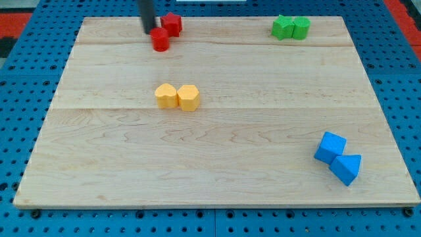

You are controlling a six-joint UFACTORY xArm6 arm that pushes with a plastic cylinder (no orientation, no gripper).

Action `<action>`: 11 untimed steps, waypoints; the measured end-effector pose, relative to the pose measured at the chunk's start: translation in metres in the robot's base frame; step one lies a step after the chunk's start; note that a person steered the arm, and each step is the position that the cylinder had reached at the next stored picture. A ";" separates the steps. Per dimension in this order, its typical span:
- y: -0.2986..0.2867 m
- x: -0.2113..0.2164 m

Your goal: Push the green star along with green circle slightly right

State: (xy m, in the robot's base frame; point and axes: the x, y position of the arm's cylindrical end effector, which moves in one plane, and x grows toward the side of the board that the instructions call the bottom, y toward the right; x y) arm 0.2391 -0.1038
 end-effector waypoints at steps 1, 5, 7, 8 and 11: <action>-0.018 0.007; 0.215 0.119; 0.363 0.023; 0.363 -0.023; 0.223 -0.048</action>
State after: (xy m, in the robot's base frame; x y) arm 0.1915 0.1192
